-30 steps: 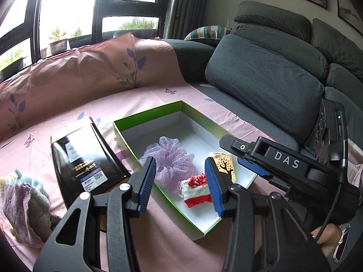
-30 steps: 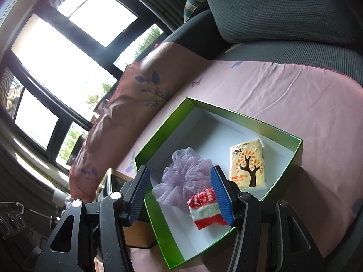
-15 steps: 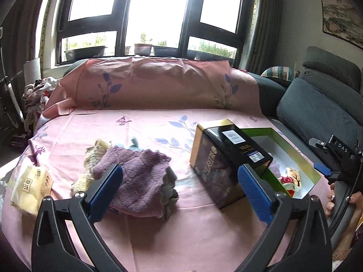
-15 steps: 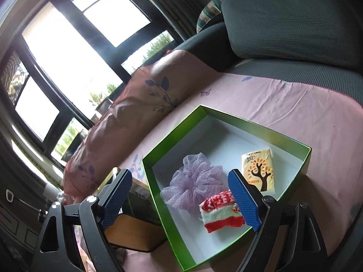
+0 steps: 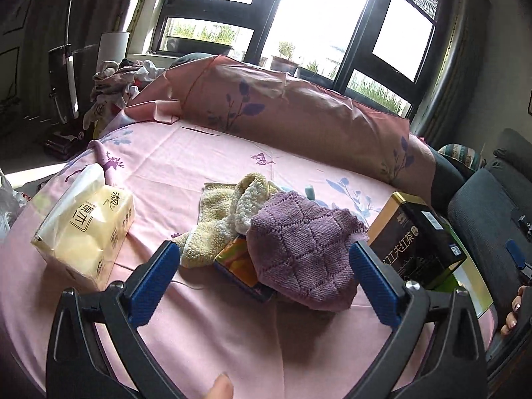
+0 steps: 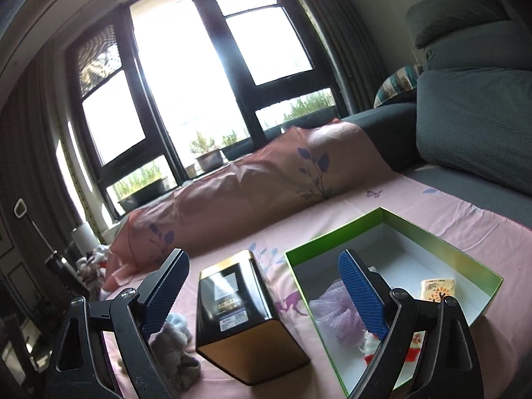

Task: Organize soft objects
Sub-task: 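Move the right gripper back to the purple knitted cloth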

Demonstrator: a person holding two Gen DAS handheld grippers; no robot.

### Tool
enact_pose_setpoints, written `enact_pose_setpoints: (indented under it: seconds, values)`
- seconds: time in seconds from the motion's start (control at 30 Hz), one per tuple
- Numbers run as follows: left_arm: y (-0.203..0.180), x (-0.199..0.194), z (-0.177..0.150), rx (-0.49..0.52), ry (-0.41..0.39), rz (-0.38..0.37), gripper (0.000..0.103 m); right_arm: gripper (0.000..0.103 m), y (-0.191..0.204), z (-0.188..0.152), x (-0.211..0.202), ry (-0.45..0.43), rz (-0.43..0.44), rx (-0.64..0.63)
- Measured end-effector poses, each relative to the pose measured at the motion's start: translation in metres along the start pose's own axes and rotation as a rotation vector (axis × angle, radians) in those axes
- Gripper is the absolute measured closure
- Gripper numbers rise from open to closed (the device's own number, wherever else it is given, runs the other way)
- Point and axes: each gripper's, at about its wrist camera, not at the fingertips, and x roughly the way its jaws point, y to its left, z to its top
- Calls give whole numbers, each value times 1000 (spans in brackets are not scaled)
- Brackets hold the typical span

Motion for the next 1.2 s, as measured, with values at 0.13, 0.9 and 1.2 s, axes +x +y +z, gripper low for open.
enact_pose_setpoints:
  seconds: [0.13, 0.9, 1.2]
  values:
    - [9, -2, 3, -11, -9, 10, 2, 10, 26, -6, 3, -11, 83, -15]
    - [49, 0, 11, -97, 54, 11, 4, 10, 148, -88, 53, 309, 297, -248]
    - [50, 5, 10, -57, 91, 51, 20, 15, 144, -118, 96, 509, 271, -167]
